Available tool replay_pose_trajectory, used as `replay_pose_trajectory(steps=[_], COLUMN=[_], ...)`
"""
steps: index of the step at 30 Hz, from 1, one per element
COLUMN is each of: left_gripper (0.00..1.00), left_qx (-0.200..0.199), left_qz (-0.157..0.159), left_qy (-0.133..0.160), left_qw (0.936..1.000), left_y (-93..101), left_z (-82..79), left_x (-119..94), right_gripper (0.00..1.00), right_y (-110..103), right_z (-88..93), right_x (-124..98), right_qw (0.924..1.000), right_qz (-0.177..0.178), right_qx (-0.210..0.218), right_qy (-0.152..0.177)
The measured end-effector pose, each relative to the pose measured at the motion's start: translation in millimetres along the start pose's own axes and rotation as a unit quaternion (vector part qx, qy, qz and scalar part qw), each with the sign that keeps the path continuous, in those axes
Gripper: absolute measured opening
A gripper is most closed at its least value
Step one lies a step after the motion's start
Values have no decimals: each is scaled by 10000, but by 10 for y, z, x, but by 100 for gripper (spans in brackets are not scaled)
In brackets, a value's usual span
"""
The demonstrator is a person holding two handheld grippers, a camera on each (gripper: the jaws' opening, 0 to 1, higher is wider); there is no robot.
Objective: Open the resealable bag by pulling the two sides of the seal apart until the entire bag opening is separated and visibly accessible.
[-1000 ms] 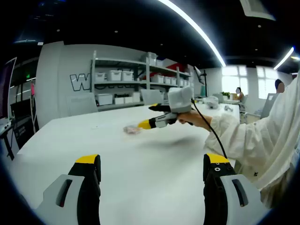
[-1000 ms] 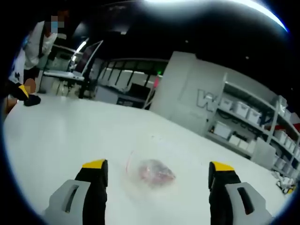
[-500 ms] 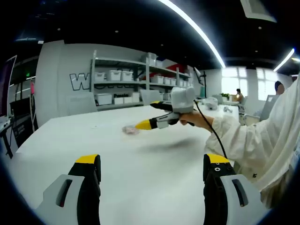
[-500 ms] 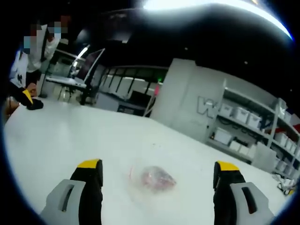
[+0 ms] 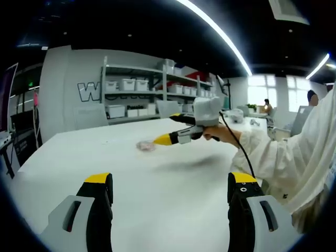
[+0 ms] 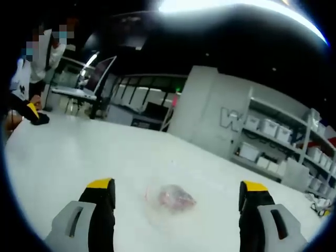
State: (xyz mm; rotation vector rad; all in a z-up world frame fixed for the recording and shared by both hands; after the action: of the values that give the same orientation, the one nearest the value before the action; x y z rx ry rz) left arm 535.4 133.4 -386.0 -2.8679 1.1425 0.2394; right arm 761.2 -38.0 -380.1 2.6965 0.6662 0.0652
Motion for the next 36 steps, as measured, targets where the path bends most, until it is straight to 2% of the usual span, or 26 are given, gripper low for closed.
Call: replay_pose_trajectory(steps=[7, 16, 21, 36], left_gripper=[90, 90, 90, 90], left_qx=[1, -3, -7, -13], left_qz=[11, 15, 41, 70], left_qy=[11, 16, 9, -3], left_qw=[10000, 10000, 10000, 10000], left_y=[6, 4, 22, 29], left_z=[-4, -9, -1, 16], left_x=[5, 12, 26, 46], right_gripper=[100, 99, 98, 95], right_y=[39, 127, 196, 227], right_z=[17, 22, -11, -47], right_x=[-32, -206, -286, -576], right_qw=[10000, 9999, 9994, 9995], right_qz=[6, 79, 70, 196], right_qx=[23, 55, 297, 49], right_qy=[-6, 54, 149, 241])
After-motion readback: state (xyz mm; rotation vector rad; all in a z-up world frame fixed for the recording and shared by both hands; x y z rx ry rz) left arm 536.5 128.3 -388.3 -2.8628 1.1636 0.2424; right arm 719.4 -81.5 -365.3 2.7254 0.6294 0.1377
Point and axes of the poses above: the point that each gripper's makers call its tool centre point, and the gripper's own axes: x roughly forward along the fingers, y roughly to its right, z roughly out of its underside, the point moved 4 cm from there along -x, roughly backward along the fingers, and after that the axes turned 8 degrees about z, right-handed, at the moved point
